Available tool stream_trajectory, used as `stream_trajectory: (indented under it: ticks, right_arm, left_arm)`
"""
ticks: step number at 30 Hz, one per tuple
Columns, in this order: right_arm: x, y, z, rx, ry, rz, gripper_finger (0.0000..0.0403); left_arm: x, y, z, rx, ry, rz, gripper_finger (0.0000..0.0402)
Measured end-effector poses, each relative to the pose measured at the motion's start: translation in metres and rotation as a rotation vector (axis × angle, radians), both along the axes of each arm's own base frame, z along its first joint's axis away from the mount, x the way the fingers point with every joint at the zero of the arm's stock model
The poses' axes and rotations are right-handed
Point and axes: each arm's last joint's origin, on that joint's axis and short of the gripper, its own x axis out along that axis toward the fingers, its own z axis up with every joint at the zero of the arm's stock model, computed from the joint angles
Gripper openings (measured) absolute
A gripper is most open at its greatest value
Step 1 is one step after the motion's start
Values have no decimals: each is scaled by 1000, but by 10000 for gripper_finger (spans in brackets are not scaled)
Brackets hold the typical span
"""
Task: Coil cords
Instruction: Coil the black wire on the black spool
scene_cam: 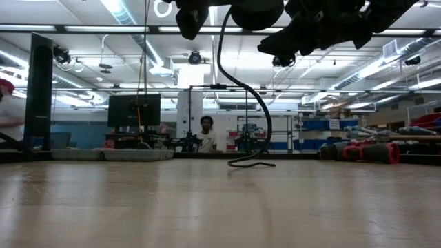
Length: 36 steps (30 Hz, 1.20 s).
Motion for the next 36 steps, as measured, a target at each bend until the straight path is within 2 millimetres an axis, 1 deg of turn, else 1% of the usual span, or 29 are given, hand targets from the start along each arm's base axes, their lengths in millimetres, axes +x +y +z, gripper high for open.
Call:
stream_trajectory:
  ticks: [3, 6, 9, 12, 14, 18, 21, 28, 31, 36]
  right_arm:
    - [-1, 0, -7, 44, 22, -12, 91]
    - [-3, 1, -28, 86, 91, -23, 91]
    - [-1, 0, -45, 137, 90, -35, 89]
    - [6, 4, -58, 188, 83, -22, 89]
    - [11, 9, -67, 211, 103, -1, 89]
    - [18, 17, -83, 254, 151, 106, 89]
    - [22, 24, -88, 274, 153, 196, 89]
    - [33, 55, -102, 282, 142, 316, 89]
    - [34, 63, -103, 271, 126, 319, 87]
    - [36, 70, -104, 228, 114, 244, 88]
  left_arm:
    - [0, 0, 0, 7, -1, 11, 0]
    - [0, 1, 0, 31, -4, 21, 0]
    - [0, 1, 0, 49, -10, 33, 0]
    - [1, 2, 3, 86, -41, 39, 0]
    - [2, 2, 4, 112, -58, 43, 0]
    - [2, 3, 4, 166, -60, 58, 0]
    - [2, 4, 3, 201, -55, 57, 0]
    - [2, 7, 4, 223, -62, 109, 0]
    - [2, 8, 4, 254, -64, 130, 0]
    - [3, 9, 8, 285, -99, 148, 0]
